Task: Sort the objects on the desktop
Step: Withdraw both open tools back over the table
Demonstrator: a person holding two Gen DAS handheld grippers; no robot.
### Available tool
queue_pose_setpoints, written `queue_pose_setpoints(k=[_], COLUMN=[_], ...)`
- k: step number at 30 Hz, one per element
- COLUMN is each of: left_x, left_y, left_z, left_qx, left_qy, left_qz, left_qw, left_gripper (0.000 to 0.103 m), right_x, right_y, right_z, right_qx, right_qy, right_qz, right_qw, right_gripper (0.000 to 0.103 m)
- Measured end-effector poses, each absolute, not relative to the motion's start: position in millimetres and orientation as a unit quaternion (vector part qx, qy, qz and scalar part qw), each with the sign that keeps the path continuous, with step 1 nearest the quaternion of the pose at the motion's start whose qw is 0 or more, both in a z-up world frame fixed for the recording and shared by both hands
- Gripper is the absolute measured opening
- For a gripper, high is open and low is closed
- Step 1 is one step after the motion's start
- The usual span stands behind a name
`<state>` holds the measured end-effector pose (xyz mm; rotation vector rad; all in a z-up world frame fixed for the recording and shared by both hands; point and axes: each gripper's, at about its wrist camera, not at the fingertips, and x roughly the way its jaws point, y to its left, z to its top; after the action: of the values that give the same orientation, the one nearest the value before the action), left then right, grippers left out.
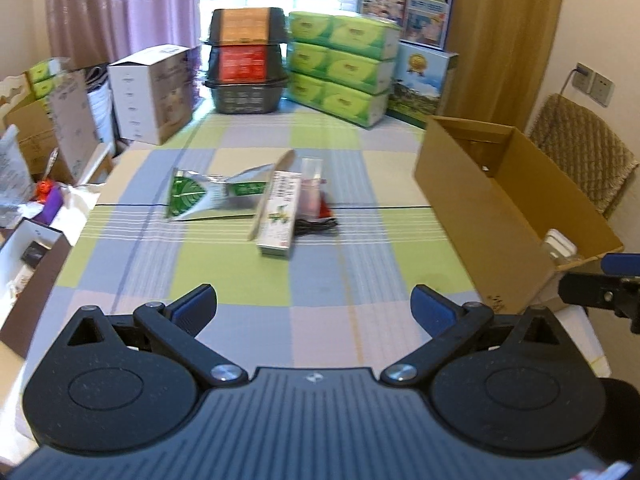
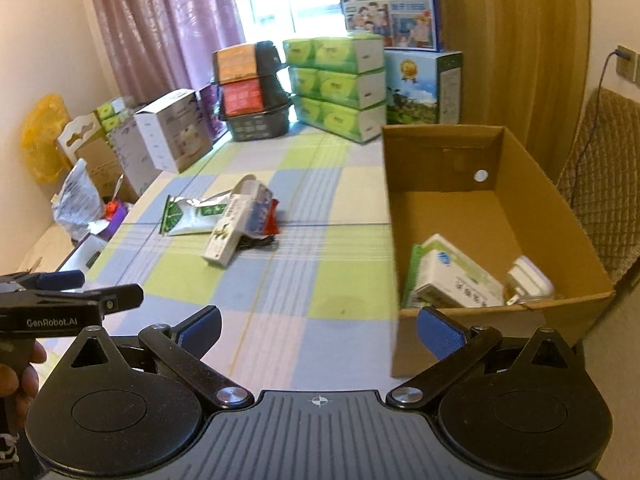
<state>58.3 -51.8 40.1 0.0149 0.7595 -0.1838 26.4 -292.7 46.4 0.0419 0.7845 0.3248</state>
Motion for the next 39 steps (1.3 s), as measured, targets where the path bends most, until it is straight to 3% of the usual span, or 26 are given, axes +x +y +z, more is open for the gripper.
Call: queue_pose_setpoints(k=[19,35,39], left_x=[80,150,171], left_y=[3,7,0], left_z=[29,-17,-35], left_qx=[0.012,0.033,0.036], left_qy=[0.369,0.384,0.383], left_qz=[-0.06,-0.088,-0.102], left_qw=[0.927,0.919,0.917], left_gripper=[0.101,0.1,0.094], right_x=[37,115,141], right_y=[-248,-216,-209], right_z=[24,-13,-25], right_qx=[0.001,0.017,0.036], right_qy=[0.393,0.394,0.391], right_qz=[0.196,0.19,0.188], right_qw=[0.898,0.899,0.9], right_gripper=[0.101,0.101,0.1])
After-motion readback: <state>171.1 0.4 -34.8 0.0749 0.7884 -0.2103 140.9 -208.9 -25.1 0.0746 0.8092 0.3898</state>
